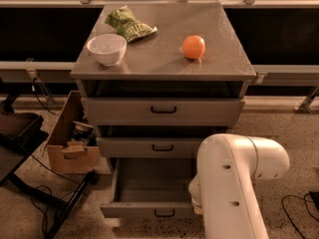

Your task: Open bottom drawer

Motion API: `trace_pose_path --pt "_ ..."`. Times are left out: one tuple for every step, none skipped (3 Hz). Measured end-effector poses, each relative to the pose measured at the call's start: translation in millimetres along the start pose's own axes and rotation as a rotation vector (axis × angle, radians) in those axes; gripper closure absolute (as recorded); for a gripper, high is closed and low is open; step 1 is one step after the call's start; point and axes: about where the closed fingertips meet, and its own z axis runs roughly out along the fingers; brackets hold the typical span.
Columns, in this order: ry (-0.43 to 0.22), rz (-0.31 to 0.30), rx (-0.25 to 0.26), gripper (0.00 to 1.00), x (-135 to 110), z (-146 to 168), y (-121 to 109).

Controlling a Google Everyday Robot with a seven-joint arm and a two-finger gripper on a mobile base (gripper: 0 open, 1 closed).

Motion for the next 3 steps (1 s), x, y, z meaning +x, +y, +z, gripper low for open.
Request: trace_pose_path --pt "0.006 -0.002 0.015 1.00 1.0 0.1 3.7" --pt "0.006 -0.002 0.014 0.85 0.9 0.1 3.7" --pt "0.006 -0.002 0.014 0.62 0.9 0.2 3.7"
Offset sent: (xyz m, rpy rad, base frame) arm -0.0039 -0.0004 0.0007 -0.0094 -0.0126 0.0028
